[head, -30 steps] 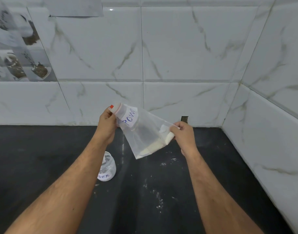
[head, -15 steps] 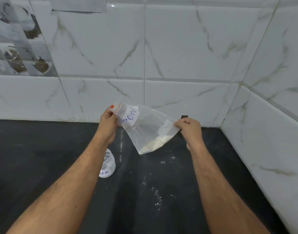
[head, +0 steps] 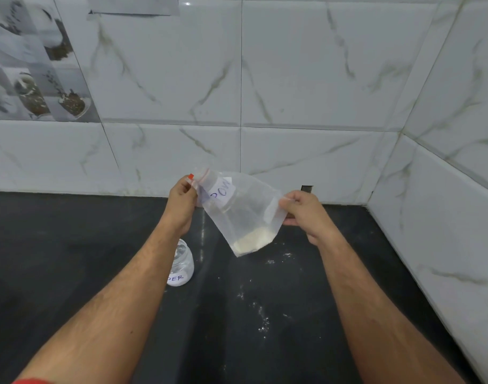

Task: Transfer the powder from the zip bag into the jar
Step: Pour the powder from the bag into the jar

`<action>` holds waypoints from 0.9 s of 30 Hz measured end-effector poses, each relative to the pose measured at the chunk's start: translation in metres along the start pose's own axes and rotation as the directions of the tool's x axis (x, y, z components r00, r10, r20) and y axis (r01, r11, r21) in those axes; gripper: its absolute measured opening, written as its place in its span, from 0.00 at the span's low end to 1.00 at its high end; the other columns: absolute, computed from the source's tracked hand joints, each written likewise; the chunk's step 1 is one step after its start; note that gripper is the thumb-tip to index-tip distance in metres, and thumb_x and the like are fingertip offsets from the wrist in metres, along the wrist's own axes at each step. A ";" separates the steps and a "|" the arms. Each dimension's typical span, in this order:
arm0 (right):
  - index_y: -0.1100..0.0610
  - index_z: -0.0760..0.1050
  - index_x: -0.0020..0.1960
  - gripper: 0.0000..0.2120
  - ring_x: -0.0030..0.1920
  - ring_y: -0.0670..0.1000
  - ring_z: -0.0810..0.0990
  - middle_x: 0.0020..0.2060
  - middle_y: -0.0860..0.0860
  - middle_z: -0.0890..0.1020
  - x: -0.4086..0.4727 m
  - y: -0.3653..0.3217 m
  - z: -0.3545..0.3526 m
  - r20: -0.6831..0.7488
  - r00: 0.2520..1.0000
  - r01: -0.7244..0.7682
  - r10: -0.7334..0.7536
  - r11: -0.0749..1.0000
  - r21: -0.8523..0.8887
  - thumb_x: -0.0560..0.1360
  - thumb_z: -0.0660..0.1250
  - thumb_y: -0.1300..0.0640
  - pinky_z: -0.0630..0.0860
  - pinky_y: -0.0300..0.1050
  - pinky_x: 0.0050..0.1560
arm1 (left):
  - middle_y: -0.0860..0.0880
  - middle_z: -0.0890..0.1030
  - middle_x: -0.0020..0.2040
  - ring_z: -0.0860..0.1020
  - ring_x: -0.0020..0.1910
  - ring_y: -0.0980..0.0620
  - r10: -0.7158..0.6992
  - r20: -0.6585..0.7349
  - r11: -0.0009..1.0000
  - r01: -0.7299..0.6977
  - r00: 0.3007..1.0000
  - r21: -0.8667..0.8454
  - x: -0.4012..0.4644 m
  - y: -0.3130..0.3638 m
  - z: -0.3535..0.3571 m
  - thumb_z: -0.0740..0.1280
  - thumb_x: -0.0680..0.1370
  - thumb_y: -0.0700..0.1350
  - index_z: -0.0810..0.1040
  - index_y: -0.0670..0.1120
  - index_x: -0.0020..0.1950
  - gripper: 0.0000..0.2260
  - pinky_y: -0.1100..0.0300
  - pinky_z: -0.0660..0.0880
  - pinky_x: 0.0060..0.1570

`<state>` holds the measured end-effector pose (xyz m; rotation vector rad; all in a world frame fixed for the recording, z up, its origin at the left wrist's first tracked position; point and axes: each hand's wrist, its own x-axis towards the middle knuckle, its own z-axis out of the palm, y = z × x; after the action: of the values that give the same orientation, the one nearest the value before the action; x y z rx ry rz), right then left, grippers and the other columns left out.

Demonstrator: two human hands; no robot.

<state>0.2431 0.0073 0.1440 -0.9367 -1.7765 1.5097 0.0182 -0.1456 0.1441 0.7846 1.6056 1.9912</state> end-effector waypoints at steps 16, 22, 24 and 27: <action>0.58 0.76 0.51 0.02 0.51 0.56 0.84 0.55 0.59 0.84 0.027 0.038 -0.007 -0.148 0.946 -0.190 0.289 0.862 0.470 0.81 0.66 0.59 0.81 0.48 0.43 | 0.51 0.74 0.33 0.70 0.33 0.57 0.253 0.158 0.864 -0.296 0.954 0.407 -0.005 0.040 0.048 0.64 0.82 0.46 0.73 0.47 0.37 0.14 0.59 0.69 0.38; 0.57 0.66 0.74 0.23 0.57 0.58 0.83 0.60 0.58 0.82 0.021 0.069 0.009 -0.017 0.926 -0.268 0.376 0.690 0.672 0.83 0.63 0.50 0.79 0.55 0.56 | 0.52 0.73 0.30 0.70 0.30 0.53 0.323 0.179 0.775 -0.368 0.929 0.514 -0.007 0.066 0.098 0.65 0.80 0.52 0.71 0.50 0.35 0.15 0.49 0.75 0.33; 0.56 0.63 0.77 0.26 0.57 0.59 0.83 0.63 0.60 0.80 0.012 0.081 0.017 0.025 0.921 -0.292 0.388 0.648 0.704 0.83 0.62 0.46 0.79 0.57 0.56 | 0.47 0.77 0.31 0.72 0.31 0.51 0.342 0.178 0.736 -0.381 0.923 0.559 -0.006 0.071 0.107 0.64 0.80 0.51 0.73 0.45 0.38 0.14 0.49 0.75 0.34; 0.60 0.64 0.75 0.25 0.56 0.61 0.82 0.61 0.63 0.80 -0.006 0.102 0.033 0.095 0.900 -0.345 0.426 0.560 0.753 0.83 0.61 0.47 0.79 0.58 0.54 | 0.48 0.77 0.33 0.71 0.32 0.52 0.370 0.150 0.686 -0.378 0.917 0.622 -0.003 0.077 0.118 0.64 0.80 0.48 0.74 0.41 0.40 0.13 0.55 0.70 0.34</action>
<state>0.2315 -0.0061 0.0383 -0.9401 -0.6895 2.1813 0.1015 -0.0797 0.2376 1.4848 2.3129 1.6379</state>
